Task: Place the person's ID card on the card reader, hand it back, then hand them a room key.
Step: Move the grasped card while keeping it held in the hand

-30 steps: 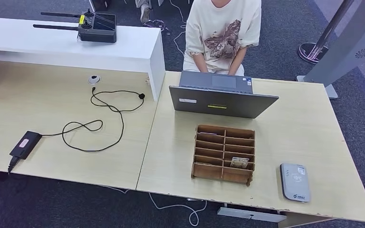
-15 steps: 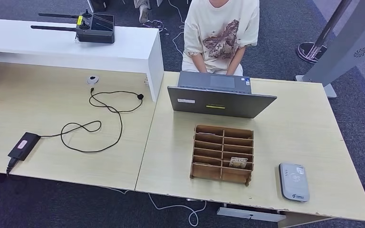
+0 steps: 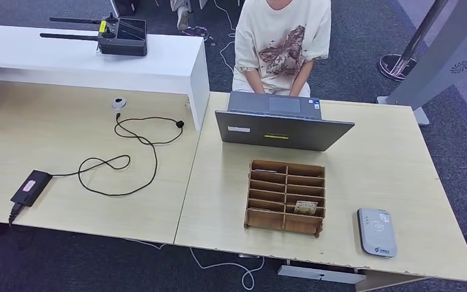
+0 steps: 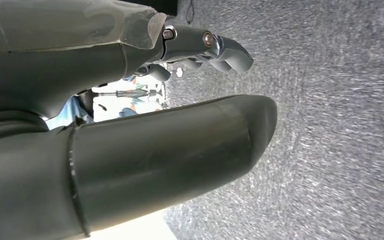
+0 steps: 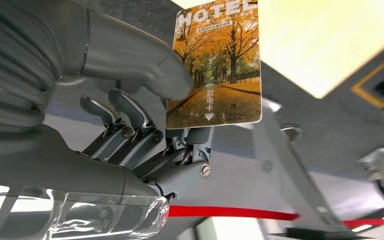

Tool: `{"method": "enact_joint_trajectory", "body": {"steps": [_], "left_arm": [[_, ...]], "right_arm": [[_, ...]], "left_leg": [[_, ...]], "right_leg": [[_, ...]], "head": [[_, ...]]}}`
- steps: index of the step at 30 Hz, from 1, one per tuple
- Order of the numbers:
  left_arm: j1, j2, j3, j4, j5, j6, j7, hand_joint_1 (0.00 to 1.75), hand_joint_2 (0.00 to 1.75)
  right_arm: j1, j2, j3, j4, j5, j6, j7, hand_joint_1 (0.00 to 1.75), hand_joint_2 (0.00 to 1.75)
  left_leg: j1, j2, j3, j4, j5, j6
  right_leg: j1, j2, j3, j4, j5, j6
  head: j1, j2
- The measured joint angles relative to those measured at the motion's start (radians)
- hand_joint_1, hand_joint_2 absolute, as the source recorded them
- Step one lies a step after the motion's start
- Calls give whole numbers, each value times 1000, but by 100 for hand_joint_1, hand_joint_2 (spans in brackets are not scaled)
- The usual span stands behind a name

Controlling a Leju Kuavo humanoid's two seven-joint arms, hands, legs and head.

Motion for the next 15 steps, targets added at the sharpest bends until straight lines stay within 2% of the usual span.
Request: {"method": "enact_joint_trajectory", "body": {"steps": [2, 5, 10, 13, 15], "left_arm": [[-2, 2, 0, 0, 3, 0, 0, 0, 0], [-5, 2, 0, 0, 5, 0, 0, 0, 0], [-5, 1, 1, 0, 3, 0, 0, 0, 0], [-5, 1, 1, 0, 2, 0, 1, 0, 0], [-5, 2, 2, 0, 7, 0, 0, 0, 0]], "right_arm": [[-60, -93, 97, 95, -72, -22, 11, 175, 175], [-147, -183, 258, 213, -127, -88, 11, 175, 175], [-218, -231, 460, 346, -129, -188, -27, 175, 175], [-223, -248, 518, 381, -135, -197, -25, 175, 175], [-232, -264, 548, 389, -158, -163, -1, 175, 175]], "left_leg": [[-1, 1, 1, 0, 1, 1], [-1, 1, 2, 0, 2, 3], [-1, -1, 1, 0, 3, 3], [-1, -2, 1, 0, 2, 3], [-2, -2, -1, 0, 2, 3]], "right_leg": [[0, 1, 0, 0, 0, 0], [0, 0, 0, 0, 1, 1], [0, -3, 0, 0, 1, 1], [0, -3, 0, 0, 1, 2], [0, -3, -1, 0, 0, 2]], "head": [[0, 0], [0, 0], [0, 0], [0, 0], [0, 0]]}}
